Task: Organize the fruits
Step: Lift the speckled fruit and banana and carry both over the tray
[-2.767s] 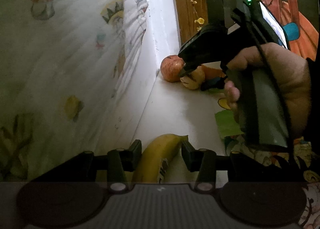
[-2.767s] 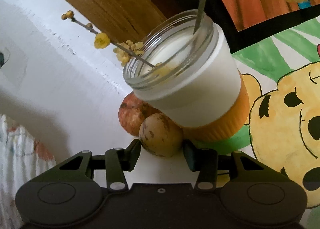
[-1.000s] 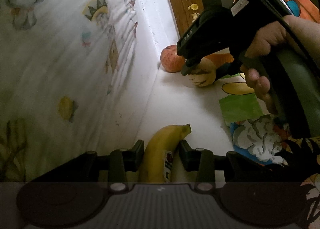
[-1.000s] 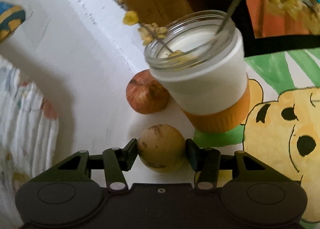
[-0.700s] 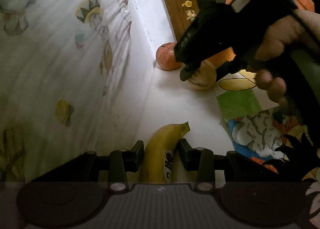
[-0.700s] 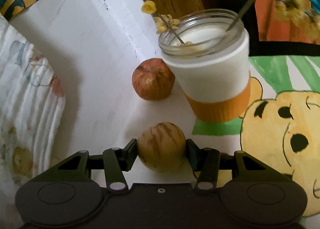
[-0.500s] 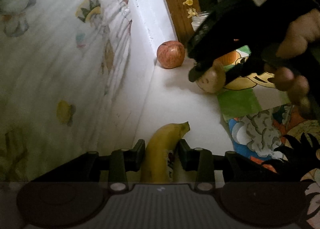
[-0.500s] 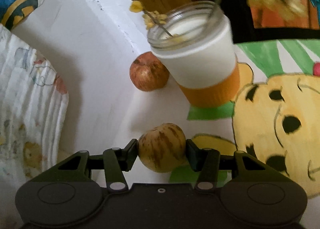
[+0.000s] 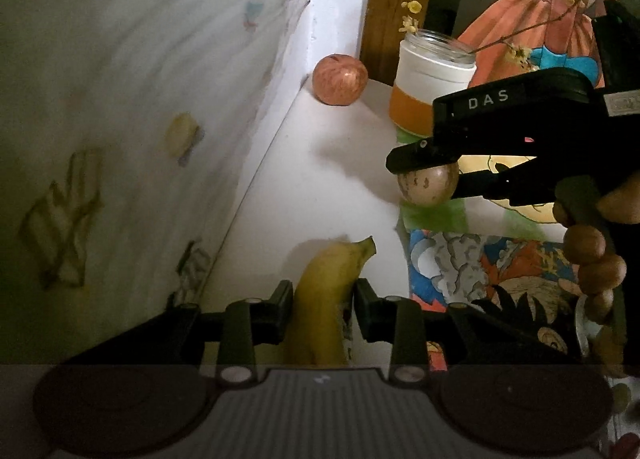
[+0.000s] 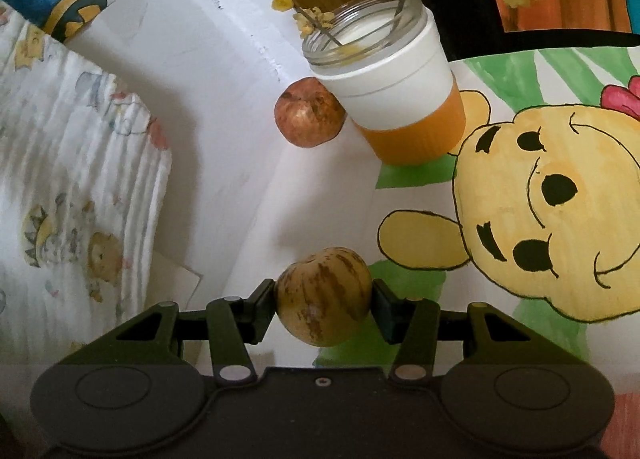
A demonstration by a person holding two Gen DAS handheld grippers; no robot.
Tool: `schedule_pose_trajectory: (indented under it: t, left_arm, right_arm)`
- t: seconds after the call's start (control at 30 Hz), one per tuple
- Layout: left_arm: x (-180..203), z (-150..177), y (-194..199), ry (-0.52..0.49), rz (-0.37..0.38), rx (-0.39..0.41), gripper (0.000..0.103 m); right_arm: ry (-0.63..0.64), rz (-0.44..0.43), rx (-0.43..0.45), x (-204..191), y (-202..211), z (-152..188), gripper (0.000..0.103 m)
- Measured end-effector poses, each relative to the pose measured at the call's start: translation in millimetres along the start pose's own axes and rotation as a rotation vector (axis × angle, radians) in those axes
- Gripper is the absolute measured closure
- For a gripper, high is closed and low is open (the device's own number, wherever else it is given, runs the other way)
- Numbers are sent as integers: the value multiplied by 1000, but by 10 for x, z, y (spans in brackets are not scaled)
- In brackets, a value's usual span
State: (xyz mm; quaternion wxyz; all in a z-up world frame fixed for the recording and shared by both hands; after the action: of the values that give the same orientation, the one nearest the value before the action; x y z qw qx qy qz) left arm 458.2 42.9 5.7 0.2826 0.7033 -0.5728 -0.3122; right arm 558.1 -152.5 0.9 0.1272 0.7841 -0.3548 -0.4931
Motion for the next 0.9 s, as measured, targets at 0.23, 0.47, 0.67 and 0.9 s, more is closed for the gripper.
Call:
schedule_pose_trajectory:
  t: [0.23, 0.47, 0.67, 0.9]
  left_arm:
    - [101, 112, 10, -73, -32, 20, 66]
    - [39, 110, 61, 9, -28, -18, 68]
    - [-45, 113, 299, 82, 12, -8, 68]
    - [15, 132, 778, 113, 61, 38, 68]
  right_arm:
    - [10, -7, -15, -7, -17, 65, 50]
    - [-2, -19, -18, -35, 118, 124, 50]
    - [16, -41, -1, -213, 461, 210, 50]
    - [41, -59, 39, -386, 1079, 389, 50]
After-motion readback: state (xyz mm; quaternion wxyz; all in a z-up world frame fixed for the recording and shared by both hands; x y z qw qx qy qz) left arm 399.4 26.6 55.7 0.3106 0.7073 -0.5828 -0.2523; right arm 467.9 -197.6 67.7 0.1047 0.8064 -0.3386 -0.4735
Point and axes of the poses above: each gripper's, at about its wrist camera, not at the fingertips, and y roughly against the way its jaws point, x to its right, z to its underside, the point moved 1 cm from there along -y, roughly the way its jaws point, and after that the axes turned 15 degrees about -z, right-handed, at the moved point
